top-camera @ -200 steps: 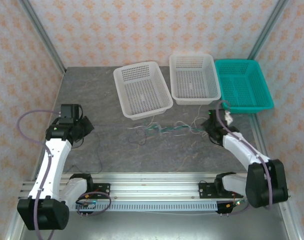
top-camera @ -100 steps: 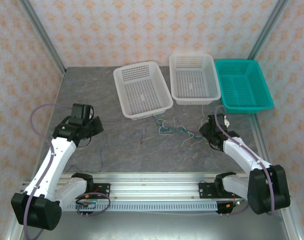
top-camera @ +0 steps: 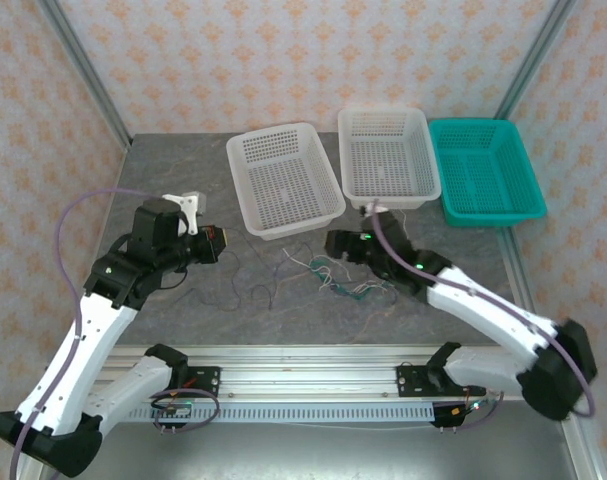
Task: Untangle the cables
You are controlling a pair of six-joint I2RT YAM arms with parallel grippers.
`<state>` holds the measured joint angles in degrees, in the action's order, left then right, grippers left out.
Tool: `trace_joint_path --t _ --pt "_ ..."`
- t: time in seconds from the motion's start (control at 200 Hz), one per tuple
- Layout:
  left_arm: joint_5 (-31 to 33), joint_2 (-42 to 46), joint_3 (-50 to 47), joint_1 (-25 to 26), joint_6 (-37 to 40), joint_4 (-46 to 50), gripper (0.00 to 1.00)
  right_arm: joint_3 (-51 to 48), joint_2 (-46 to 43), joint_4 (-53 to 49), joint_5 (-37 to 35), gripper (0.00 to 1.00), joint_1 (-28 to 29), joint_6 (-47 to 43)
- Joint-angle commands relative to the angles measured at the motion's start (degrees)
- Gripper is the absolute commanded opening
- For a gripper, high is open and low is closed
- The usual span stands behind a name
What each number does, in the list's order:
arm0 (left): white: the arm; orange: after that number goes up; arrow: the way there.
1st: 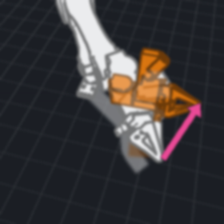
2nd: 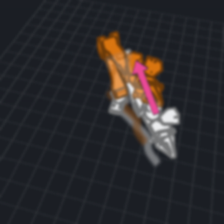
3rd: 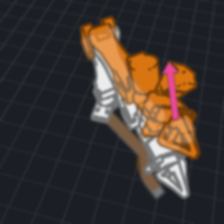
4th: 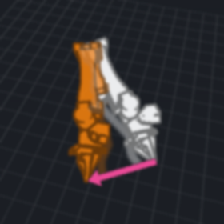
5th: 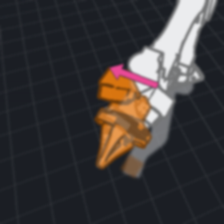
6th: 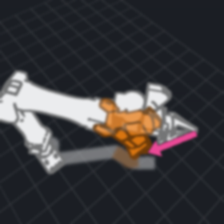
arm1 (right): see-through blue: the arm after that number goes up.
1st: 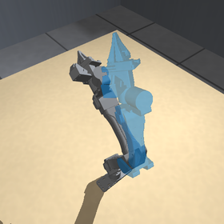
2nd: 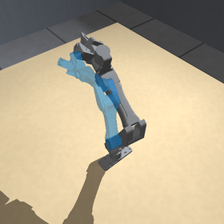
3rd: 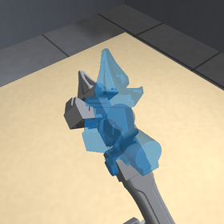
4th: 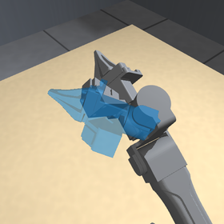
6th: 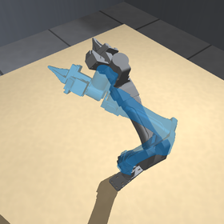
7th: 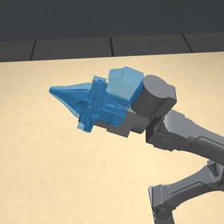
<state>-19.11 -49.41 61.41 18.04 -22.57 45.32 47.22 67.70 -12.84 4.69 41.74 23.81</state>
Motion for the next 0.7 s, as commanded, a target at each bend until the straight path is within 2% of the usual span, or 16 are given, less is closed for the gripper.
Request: trace_joint_path --t 0.0,0.075,0.185,0.27,0.39,0.445,0.485,0.611,0.656,0.696 --pt "0.6 0.7 2.2 0.5 1.2 -0.5 0.00 0.4 9.7 7.6 5.5 0.84 1.8 0.0" --pt "1.2 0.6 2.5 0.5 1.6 0.6 0.00 1.5 14.6 10.2 7.8 0.77 2.0 3.1" --pt "1.9 0.7 1.6 0.6 1.6 0.9 0.00 2.9 18.9 11.5 9.5 0.61 2.1 6.9" --pt "2.5 0.8 0.4 0.6 1.2 0.4 0.00 2.7 20.3 12.2 9.4 0.31 2.0 9.2" --pt "4.5 0.8 -0.5 0.6 0.6 0.2 0.00 1.4 19.9 11.7 7.0 0.00 2.0 10.3" --pt "7.8 0.9 -0.4 0.6 0.2 1.2 0.00 0.4 18.8 11.2 4.9 0.00 2.0 10.9" --pt "12.5 0.8 0.1 0.6 -0.8 2.8 0.00 -0.4 17.9 10.3 2.8 0.00 1.9 11.3" --pt "31.4 0.1 2.7 0.1 -4.4 10.7 0.00 -2.4 13.8 4.8 -5.4 0.00 0.4 12.9" --pt "34.6 -0.6 3.9 -1.2 -4.6 12.8 0.00 -3.1 12.2 1.4 -8.7 0.00 -1.4 13.3" --pt "34.9 -1.5 4.9 -3.6 -4.3 13.9 0.00 -4.1 11.0 -0.9 -10.9 0.00 -3.9 13.6"
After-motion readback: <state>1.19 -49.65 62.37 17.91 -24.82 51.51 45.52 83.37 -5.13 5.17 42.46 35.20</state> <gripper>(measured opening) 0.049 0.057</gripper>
